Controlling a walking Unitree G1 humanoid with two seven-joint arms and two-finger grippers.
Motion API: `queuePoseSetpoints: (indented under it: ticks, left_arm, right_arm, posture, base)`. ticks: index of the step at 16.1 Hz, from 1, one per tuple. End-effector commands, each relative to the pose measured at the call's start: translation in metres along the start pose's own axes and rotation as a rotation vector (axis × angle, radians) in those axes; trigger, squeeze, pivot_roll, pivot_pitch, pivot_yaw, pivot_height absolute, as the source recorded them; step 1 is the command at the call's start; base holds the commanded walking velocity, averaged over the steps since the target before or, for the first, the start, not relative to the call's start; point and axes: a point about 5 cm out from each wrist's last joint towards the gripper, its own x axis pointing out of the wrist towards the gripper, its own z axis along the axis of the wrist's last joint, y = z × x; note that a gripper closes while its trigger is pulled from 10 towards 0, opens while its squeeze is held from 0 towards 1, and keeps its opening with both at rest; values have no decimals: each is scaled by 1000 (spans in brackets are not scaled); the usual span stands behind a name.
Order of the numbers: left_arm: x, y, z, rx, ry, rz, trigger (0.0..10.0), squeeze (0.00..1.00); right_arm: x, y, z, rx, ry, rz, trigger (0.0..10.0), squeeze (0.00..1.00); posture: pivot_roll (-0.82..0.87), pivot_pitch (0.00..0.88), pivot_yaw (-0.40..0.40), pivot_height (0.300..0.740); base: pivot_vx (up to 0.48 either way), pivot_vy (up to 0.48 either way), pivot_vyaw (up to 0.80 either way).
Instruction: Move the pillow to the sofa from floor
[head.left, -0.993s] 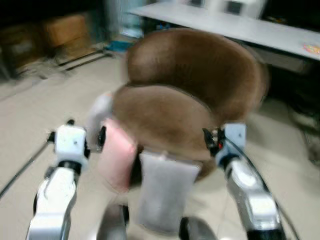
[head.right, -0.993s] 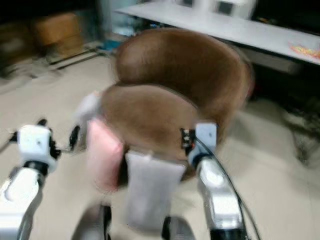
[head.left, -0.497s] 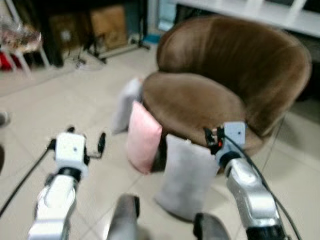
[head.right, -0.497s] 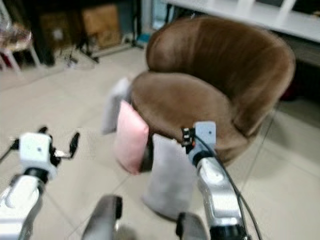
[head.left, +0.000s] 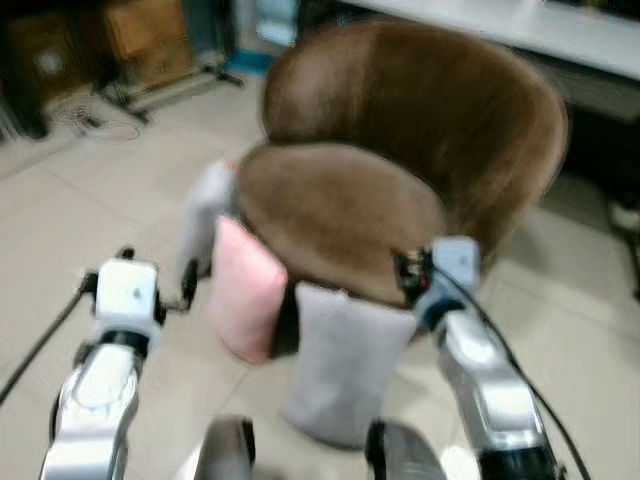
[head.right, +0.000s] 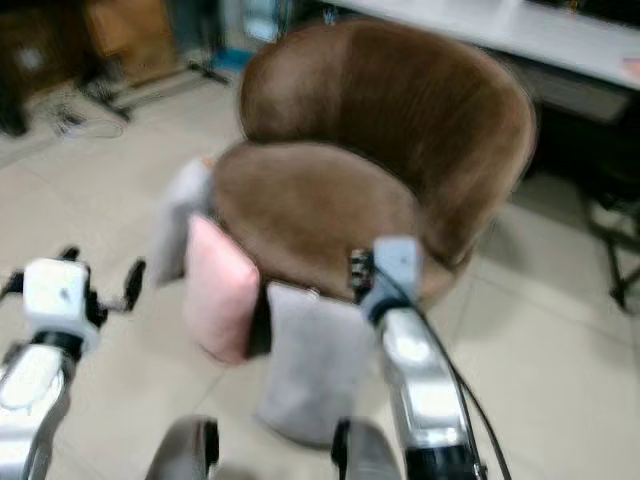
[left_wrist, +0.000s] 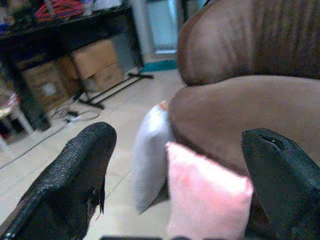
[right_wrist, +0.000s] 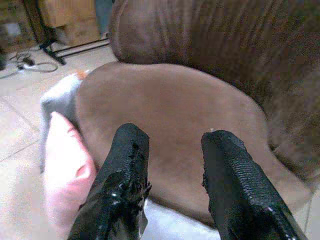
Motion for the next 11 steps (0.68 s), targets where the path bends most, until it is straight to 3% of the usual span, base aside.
queuePoseSetpoints:
  ticks: [1,11]
  left_arm:
    - [0,-8,0,-12,4,-25,10000,0]
    - [3,-8,3,-1,-16,1,10000,0]
  right_arm:
    - [-2,-14,-7,13,42,-56,10000,0]
    - [-3,-14,-5,11,28,-47,10000,0]
  posture:
    - [-6,0,-43,615]
    - [-14,0,-39,515]
  base:
    - [0,0,0]
    - [0,0,0]
